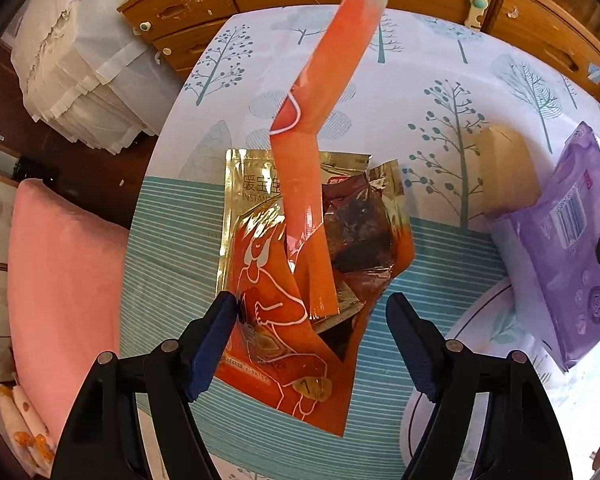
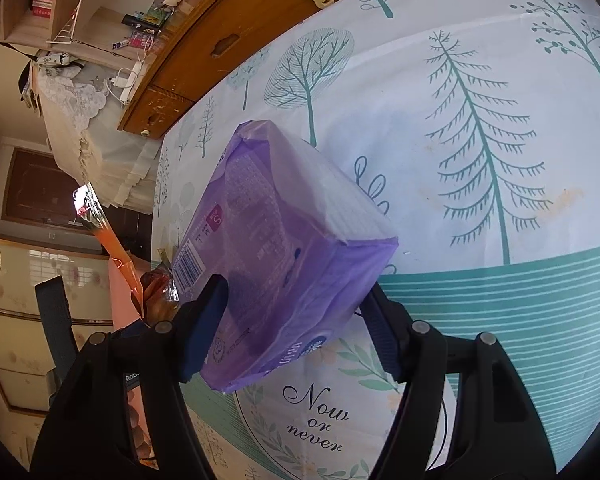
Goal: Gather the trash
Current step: 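Grasp the orange snack wrapper with the left tool while the right tool grasps the purple tissue pack, then carry the orange wrapper and purple pack down over the trash bin with both tools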
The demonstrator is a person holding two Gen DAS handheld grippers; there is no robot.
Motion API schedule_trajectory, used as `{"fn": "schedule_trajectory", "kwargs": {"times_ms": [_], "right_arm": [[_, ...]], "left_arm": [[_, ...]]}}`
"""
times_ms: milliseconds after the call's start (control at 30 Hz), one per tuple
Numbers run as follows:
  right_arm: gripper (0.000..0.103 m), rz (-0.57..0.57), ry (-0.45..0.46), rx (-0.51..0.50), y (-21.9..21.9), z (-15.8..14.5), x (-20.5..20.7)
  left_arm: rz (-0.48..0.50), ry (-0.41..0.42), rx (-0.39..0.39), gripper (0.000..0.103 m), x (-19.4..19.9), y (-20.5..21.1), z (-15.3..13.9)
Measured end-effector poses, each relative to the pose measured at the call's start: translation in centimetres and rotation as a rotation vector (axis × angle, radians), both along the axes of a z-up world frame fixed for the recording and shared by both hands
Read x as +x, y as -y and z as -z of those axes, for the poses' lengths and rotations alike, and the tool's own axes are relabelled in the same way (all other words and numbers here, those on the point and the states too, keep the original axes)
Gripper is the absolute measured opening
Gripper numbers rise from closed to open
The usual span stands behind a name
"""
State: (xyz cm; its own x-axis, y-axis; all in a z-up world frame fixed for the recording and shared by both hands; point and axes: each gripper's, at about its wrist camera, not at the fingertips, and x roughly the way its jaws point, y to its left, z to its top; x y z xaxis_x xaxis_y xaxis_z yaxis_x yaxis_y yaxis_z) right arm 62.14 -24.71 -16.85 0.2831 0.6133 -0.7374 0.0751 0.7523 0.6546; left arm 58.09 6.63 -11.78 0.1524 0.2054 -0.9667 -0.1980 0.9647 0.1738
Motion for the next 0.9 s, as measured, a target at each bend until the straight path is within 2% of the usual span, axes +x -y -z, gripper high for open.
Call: {"fn": "schedule_trajectory", "kwargs": {"times_ms": [67, 133, 167, 233, 267, 300, 400, 567, 700, 900], "right_arm": [[0.063, -0.007, 0.007, -0.001, -0.1, 0.0, 0.0], [0.053, -0.016, 0.016, 0.0, -0.3, -0.1, 0.0], [0.05, -0.022, 0.02, 0.002, -0.4, -0.1, -0.1], [0.037, -0.034, 0.027, -0.001, -0.9, -0.3, -0.1], [0.033, -0.041, 0.034, 0.0, -1.1, -0.4, -0.2], [0.03, -0.046, 0.045, -0.002, -1.2, -0.7, -0.3], [0.017, -0.064, 0.075, -0.01, -1.6, -1.6, -1.0], [0.014, -0.088, 0.117, -0.037, -1.7, -4.1, -3.3], [0.014, -0.102, 0.125, -0.058, -1.3, -5.7, -6.3], [0.014, -0.158, 0.153, -0.147, -1.3, -8.3, -14.0]], "left_arm": [[0.003, -0.011, 0.03, 0.064, 0.2, 0.2, 0.6], [0.012, -0.009, 0.064, 0.044, 0.3, 0.5, 0.7], [0.013, -0.004, 0.058, 0.041, 0.1, 0.5, 0.7], [0.01, 0.018, 0.016, 0.026, -0.3, 0.3, 0.4], [0.005, 0.026, -0.004, 0.024, -0.6, 0.2, 0.2], [0.0, 0.033, -0.018, 0.017, -0.9, 0.1, 0.1], [-0.023, 0.069, -0.055, 0.014, -2.6, -0.2, -0.9], [-0.064, 0.133, -0.12, 0.014, -7.3, -0.2, -3.2], [-0.06, 0.174, -0.172, 0.014, -12.3, 0.3, -5.3], [-0.015, 0.216, -0.204, 0.014, -21.2, 0.6, -7.2]]}}
